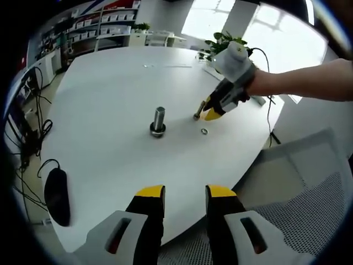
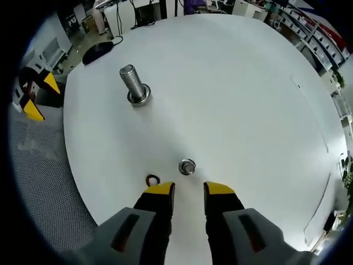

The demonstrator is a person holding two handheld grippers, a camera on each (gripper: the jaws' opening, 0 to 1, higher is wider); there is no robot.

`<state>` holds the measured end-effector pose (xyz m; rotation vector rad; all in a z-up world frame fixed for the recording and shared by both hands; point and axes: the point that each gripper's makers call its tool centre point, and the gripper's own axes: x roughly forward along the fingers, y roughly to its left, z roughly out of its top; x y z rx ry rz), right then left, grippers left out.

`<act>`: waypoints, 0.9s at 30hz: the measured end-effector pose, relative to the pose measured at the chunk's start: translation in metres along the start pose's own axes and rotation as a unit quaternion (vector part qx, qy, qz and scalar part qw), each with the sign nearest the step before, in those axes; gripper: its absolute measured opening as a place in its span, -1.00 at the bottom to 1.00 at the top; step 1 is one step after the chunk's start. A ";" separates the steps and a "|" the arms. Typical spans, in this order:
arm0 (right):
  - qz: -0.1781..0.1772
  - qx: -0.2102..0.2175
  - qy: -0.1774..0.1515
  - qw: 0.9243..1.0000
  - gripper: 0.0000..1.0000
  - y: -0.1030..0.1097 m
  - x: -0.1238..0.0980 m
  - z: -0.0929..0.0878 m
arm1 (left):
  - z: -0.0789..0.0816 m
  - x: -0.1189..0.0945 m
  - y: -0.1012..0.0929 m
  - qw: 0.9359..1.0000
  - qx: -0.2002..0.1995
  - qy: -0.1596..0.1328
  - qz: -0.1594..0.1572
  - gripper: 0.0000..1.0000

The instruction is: Place the washer onto the threaded stud by aligning its center hole with the stud, sliding it down to the base, and recovering from edge contact or off-axis alignment until the washer reaches the visible bottom stop.

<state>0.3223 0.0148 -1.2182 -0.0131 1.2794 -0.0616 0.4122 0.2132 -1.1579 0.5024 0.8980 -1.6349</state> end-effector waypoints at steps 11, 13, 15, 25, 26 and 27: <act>0.004 -0.004 0.001 1.000 -0.47 0.007 0.002 -0.015 | -0.002 0.002 0.003 1.000 0.006 0.000 0.001 -0.46; 0.007 -0.007 -0.003 1.000 -0.47 0.010 0.003 -0.013 | -0.001 0.001 -0.001 1.000 0.007 0.001 -0.001 -0.46; 0.013 -0.011 -0.009 1.000 -0.47 0.015 0.005 -0.011 | -0.001 -0.001 -0.002 1.000 0.008 0.001 0.000 -0.46; 0.026 -0.041 -0.026 0.999 -0.47 0.033 0.012 -0.005 | -0.002 -0.001 -0.002 1.000 0.007 0.002 0.000 -0.46; 0.027 -0.041 -0.028 0.998 -0.47 0.034 0.015 -0.004 | -0.002 0.000 -0.001 1.000 0.007 0.002 0.001 -0.46; 0.027 -0.042 -0.028 0.998 -0.47 0.034 0.015 -0.003 | -0.002 0.000 0.000 1.000 0.008 0.001 0.001 -0.46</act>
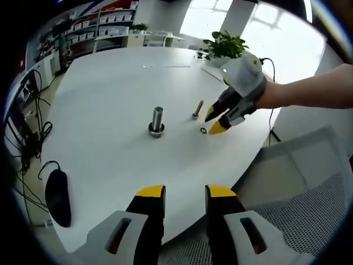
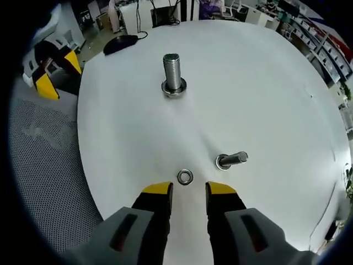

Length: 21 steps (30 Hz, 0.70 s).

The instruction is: Place the washer onto the threaded stud by aligning its center hole with the stud, sliding it down to the base, and recovering from edge contact or off-axis alignment until the washer reaches the visible bottom stop.

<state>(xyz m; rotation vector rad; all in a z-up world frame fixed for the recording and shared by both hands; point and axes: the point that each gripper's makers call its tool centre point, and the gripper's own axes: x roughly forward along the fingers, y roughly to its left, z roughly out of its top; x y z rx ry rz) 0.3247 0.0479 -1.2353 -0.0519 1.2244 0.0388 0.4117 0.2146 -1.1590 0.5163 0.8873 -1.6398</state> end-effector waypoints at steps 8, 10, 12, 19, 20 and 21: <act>0.011 0.002 -0.005 1.000 -0.49 0.010 0.001 0.000 | -0.003 0.002 0.005 1.000 -0.002 0.003 0.002 -0.46; 0.013 -0.007 -0.003 1.000 -0.49 0.012 0.001 0.000 | -0.003 0.001 0.004 1.000 -0.002 0.003 0.002 -0.46; 0.011 -0.023 -0.004 1.000 -0.50 0.012 0.001 0.000 | -0.002 0.000 -0.001 1.000 -0.002 0.004 0.001 -0.46; 0.016 -0.033 -0.007 0.999 -0.52 0.009 0.004 0.003 | -0.003 0.002 0.001 1.000 0.001 0.009 0.000 -0.46; 0.017 -0.036 -0.008 0.999 -0.53 0.009 0.004 0.003 | -0.003 0.001 -0.001 1.000 0.002 0.010 0.000 -0.46; 0.018 -0.037 -0.008 0.999 -0.53 0.008 0.004 0.003 | -0.004 0.001 -0.001 1.000 0.003 0.010 -0.001 -0.46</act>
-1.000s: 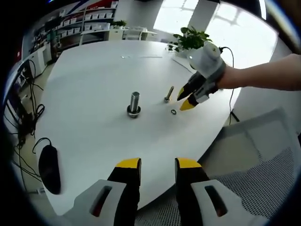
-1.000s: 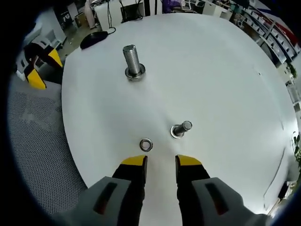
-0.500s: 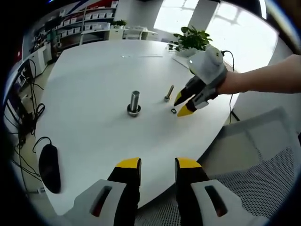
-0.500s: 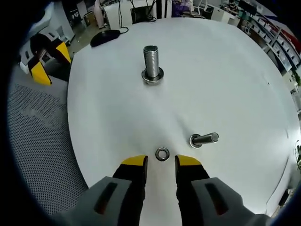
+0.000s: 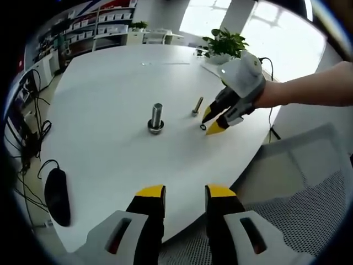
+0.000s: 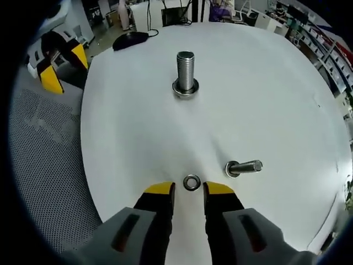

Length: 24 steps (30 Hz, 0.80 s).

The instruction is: Place the washer onto the threaded stud by aligning its center hole with the stud, sliding it down to the base, and recovering from edge contact or off-axis alignment until the washer reaches the visible bottom stop.

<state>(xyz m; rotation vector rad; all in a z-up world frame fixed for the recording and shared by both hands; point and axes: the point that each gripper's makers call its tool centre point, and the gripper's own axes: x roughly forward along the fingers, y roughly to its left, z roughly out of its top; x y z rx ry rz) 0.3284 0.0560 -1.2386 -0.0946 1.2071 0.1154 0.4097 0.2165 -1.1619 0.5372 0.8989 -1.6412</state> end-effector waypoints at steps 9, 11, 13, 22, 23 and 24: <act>0.003 -0.012 0.030 0.999 -0.64 0.000 0.003 0.002 | -0.002 0.002 0.002 1.000 -0.001 0.000 0.001 -0.47; 0.001 -0.020 0.041 0.999 -0.68 0.000 0.004 0.003 | 0.000 -0.001 -0.002 1.000 -0.001 -0.002 0.001 -0.47; 0.000 -0.025 0.053 0.998 -0.70 0.001 0.003 0.004 | -0.001 0.001 0.002 1.000 -0.003 -0.002 0.001 -0.47; -0.005 -0.030 0.095 0.995 -0.70 0.004 0.000 0.003 | 0.000 0.000 0.001 1.000 -0.004 -0.003 0.002 -0.47; -0.006 -0.029 0.095 0.995 -0.70 0.004 0.000 0.003 | -0.001 0.002 0.004 1.000 -0.006 -0.004 0.002 -0.47; -0.006 -0.029 0.095 0.995 -0.71 0.003 0.003 0.003 | -0.001 0.001 0.002 1.000 -0.007 -0.004 0.002 -0.47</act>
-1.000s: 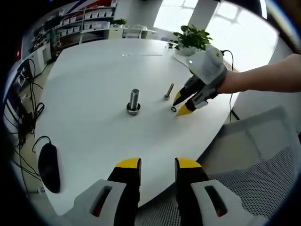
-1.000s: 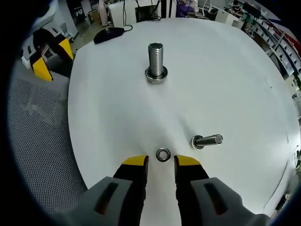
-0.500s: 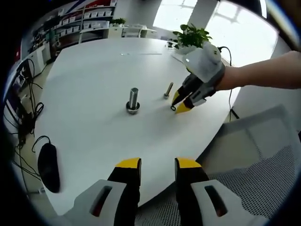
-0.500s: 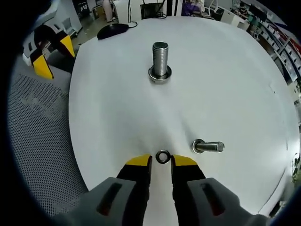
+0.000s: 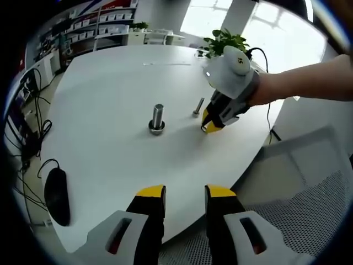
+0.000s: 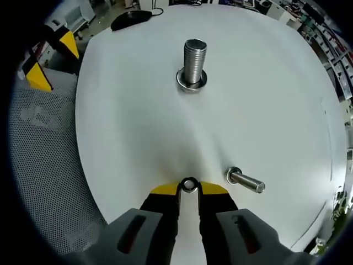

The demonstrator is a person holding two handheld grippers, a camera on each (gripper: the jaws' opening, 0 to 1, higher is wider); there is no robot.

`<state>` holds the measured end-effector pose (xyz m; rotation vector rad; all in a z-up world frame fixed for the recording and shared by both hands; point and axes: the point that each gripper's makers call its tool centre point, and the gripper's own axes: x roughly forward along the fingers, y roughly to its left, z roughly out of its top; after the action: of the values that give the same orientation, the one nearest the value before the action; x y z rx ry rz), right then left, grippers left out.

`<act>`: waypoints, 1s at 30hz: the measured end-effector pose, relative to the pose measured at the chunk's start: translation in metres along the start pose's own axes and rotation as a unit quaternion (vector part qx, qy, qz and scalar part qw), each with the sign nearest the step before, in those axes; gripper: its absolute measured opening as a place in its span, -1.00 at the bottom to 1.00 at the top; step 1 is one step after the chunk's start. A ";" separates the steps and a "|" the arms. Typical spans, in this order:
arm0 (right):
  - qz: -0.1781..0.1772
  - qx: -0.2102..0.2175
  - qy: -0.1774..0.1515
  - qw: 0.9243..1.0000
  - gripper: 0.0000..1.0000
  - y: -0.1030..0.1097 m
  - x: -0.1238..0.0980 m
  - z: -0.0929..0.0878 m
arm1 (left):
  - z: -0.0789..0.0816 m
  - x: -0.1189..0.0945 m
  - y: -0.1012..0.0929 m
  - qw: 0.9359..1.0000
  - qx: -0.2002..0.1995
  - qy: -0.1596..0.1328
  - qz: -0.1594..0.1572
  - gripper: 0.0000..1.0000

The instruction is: Place the washer onto the threaded stud by aligning its center hole with the stud, sliding it down to the base, and recovering from edge contact or off-axis alignment until the washer reaches the visible bottom stop.

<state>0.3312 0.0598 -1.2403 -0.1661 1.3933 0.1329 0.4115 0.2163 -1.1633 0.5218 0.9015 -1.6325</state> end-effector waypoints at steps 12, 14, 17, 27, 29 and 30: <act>-0.010 0.020 -0.022 1.000 -0.72 0.000 -0.001 -0.003 | 0.003 -0.001 0.002 1.000 -0.012 -0.009 -0.001 -0.47; -0.012 0.029 -0.028 0.999 -0.72 -0.002 0.000 -0.001 | 0.004 -0.002 0.001 1.000 -0.010 -0.009 -0.001 -0.47; -0.008 0.048 -0.043 0.998 -0.73 -0.001 -0.002 -0.005 | 0.003 -0.001 0.002 1.000 -0.011 -0.011 -0.001 -0.47; -0.005 0.072 -0.057 0.996 -0.73 -0.006 -0.007 -0.011 | 0.006 -0.002 0.002 1.000 -0.007 -0.014 -0.001 -0.45; -0.014 0.072 -0.069 0.995 -0.73 -0.009 -0.017 -0.011 | 0.007 -0.003 -0.001 1.000 -0.005 -0.013 -0.001 -0.45; -0.012 0.079 -0.069 0.994 -0.73 -0.011 -0.015 -0.011 | 0.007 -0.003 -0.001 1.000 -0.004 -0.012 -0.002 -0.45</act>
<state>0.3201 0.0470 -1.2274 -0.0418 1.2583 0.0137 0.4117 0.2125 -1.1566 0.4942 0.8922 -1.6356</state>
